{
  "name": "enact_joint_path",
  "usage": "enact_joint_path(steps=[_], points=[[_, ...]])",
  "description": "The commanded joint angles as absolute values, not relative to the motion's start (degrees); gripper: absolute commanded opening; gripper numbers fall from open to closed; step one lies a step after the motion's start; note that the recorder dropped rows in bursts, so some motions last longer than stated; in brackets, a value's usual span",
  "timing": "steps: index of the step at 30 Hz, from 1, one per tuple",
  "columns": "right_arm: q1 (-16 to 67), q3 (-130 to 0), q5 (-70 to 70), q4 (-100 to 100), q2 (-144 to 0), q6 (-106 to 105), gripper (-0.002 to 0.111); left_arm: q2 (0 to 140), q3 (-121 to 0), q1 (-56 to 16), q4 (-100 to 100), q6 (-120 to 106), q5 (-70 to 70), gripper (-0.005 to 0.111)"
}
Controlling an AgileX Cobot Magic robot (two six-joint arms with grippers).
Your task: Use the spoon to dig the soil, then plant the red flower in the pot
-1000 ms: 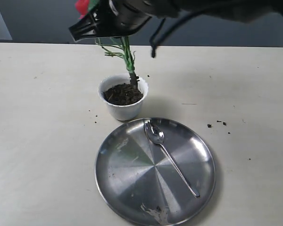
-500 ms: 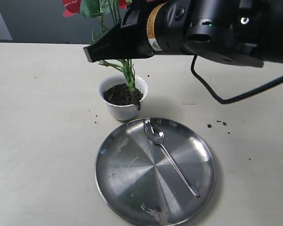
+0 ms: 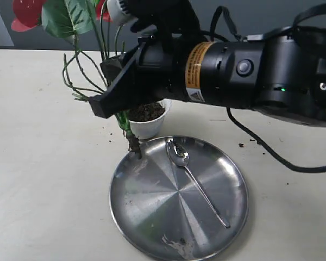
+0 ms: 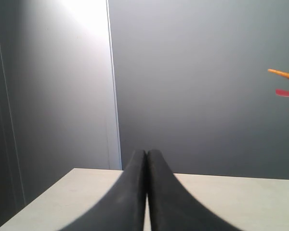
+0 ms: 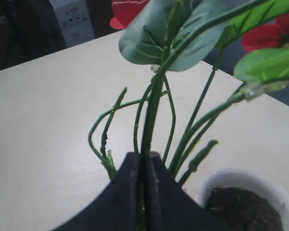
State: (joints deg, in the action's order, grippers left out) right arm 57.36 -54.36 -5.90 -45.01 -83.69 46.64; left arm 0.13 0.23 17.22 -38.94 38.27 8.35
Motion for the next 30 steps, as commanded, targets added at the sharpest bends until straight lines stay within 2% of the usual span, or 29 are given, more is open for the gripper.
enact_joint_path(steps=[1,14,24,30], points=[[54.51,-50.48,-15.19,-41.26,-81.47,41.23,-0.001,0.00,0.00,17.02,-38.82,38.41,8.58,0.000],[51.26,-38.39,-46.17,-5.54,-83.82,3.13,-0.001,0.00,0.00,17.02,-38.82,38.40,8.58,0.000],[45.95,-38.16,-64.16,-5.73,-95.11,1.08,-0.001,0.00,0.00,17.02,-38.82,38.40,8.58,0.000],[44.00,-38.16,-69.96,-5.98,-102.13,0.97,-0.001,0.00,0.00,17.02,-38.82,38.40,8.58,0.000]])
